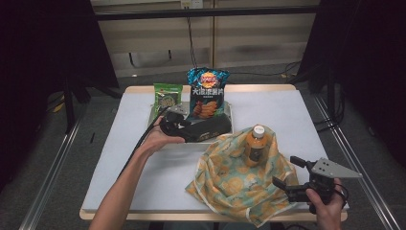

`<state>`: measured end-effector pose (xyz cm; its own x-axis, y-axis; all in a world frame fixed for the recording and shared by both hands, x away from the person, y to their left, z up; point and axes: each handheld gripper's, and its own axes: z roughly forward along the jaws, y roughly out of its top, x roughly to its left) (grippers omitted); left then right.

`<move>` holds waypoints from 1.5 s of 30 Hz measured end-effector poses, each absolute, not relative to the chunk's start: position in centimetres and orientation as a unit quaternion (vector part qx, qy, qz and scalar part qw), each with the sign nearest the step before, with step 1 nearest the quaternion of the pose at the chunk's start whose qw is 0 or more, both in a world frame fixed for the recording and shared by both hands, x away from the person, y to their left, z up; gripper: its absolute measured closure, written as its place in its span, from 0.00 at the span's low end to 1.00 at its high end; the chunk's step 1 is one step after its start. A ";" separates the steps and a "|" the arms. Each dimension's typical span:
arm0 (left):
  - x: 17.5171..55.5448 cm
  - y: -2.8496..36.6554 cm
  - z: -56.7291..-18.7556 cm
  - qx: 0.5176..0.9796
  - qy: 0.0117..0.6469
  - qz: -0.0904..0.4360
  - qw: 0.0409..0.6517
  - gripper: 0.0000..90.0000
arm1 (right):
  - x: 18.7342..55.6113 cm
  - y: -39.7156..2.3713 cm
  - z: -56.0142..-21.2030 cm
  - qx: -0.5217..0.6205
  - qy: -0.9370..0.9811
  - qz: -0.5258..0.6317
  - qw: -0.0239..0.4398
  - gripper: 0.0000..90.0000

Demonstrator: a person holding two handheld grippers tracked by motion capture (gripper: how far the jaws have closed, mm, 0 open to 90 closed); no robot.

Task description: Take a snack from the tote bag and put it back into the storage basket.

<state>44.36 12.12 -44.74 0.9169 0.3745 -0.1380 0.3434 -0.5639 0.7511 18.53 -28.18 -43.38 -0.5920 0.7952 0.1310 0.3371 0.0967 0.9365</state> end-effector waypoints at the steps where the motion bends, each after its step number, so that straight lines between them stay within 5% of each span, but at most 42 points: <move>1: 44.2 12.3 -44.5 0.883 0.203 0.023 0.422 0.25 | 18.5 -28.2 -43.4 0.399 0.710 0.540 0.212 0.02; 7: 43.2 13.3 -43.5 0.877 0.205 0.050 0.432 0.34 | 18.5 -28.3 -43.4 0.401 0.707 0.541 0.214 0.02; 14: 42.0 14.4 -43.3 0.866 0.193 0.037 0.460 0.77 | 18.6 -28.2 -43.4 0.403 0.707 0.541 0.213 0.02; 19: 41.1 14.6 -43.8 0.877 0.179 0.022 0.446 0.97 | 18.5 -28.1 -43.4 0.402 0.707 0.541 0.213 0.02; 45: 41.7 16.0 -45.2 0.873 0.226 0.031 0.432 0.99 | 18.5 -28.1 -43.5 0.401 0.710 0.538 0.213 0.02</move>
<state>41.69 16.02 -45.18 0.8958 0.4212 -0.1421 0.3684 -0.5246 0.7675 18.54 -28.09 -43.49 -0.5881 0.7984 0.1292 0.3400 0.0991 0.9352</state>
